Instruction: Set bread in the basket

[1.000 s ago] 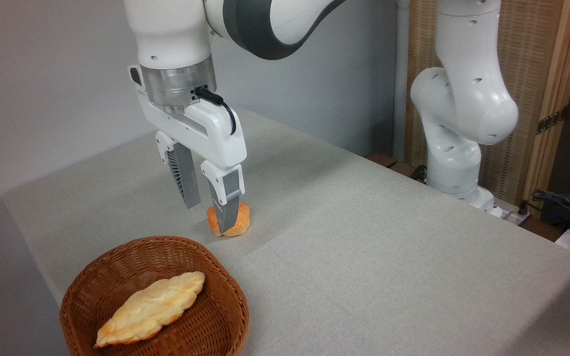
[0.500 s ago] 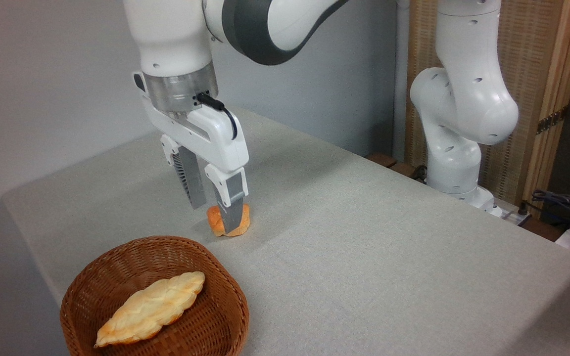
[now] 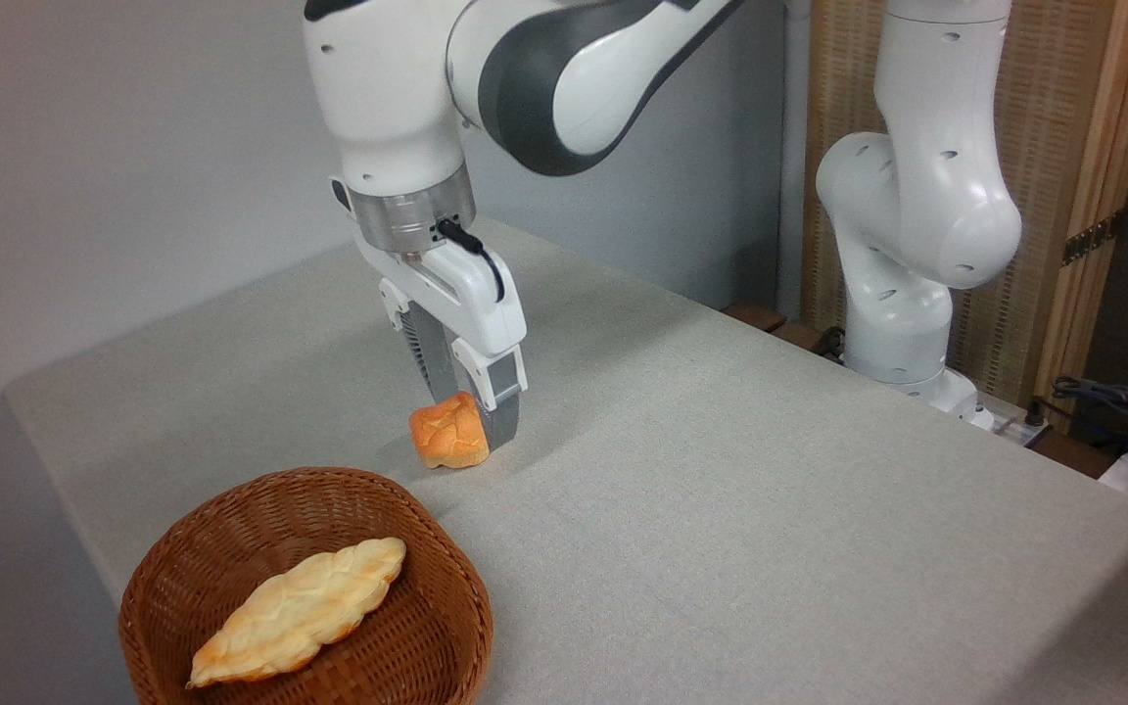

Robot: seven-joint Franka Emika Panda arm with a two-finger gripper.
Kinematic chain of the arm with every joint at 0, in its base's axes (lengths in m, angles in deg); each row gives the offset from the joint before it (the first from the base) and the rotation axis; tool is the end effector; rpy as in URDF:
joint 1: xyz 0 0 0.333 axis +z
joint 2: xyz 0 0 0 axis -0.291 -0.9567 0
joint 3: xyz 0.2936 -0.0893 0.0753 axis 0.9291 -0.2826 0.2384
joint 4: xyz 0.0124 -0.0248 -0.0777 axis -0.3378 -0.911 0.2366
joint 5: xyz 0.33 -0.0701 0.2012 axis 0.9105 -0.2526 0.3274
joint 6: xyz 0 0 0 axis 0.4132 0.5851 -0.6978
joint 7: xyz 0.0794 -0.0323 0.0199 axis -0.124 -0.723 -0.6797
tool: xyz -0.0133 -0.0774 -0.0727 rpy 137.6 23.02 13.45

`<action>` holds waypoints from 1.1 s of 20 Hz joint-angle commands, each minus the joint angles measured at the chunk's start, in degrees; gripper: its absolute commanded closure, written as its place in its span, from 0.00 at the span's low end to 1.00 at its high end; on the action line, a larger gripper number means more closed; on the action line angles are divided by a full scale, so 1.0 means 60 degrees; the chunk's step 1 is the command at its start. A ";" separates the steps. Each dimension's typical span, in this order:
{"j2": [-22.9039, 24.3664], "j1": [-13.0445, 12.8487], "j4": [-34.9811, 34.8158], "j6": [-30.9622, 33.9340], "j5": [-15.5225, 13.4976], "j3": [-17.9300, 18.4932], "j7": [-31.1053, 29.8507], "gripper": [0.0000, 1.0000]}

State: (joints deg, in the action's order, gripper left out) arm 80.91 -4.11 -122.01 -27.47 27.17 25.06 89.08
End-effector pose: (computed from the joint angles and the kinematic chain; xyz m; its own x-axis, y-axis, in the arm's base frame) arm 0.5168 -0.0975 0.4766 0.6832 -0.7298 0.0245 -0.7265 -0.6760 0.1233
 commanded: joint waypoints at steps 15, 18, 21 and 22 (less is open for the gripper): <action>-0.0813 -0.1095 -0.0911 -0.1852 -0.1355 0.0064 0.0312 0.00; -0.0813 -0.1095 -0.0896 -0.1852 -0.1094 0.0064 0.0327 0.28; -0.0798 -0.1095 -0.0881 -0.1837 -0.0930 0.0078 0.0327 0.62; -0.0798 -0.1095 -0.0881 -0.1823 -0.0930 0.0078 0.0327 0.62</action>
State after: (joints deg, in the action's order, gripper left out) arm 75.61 -10.38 -127.36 -37.97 20.67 25.00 90.14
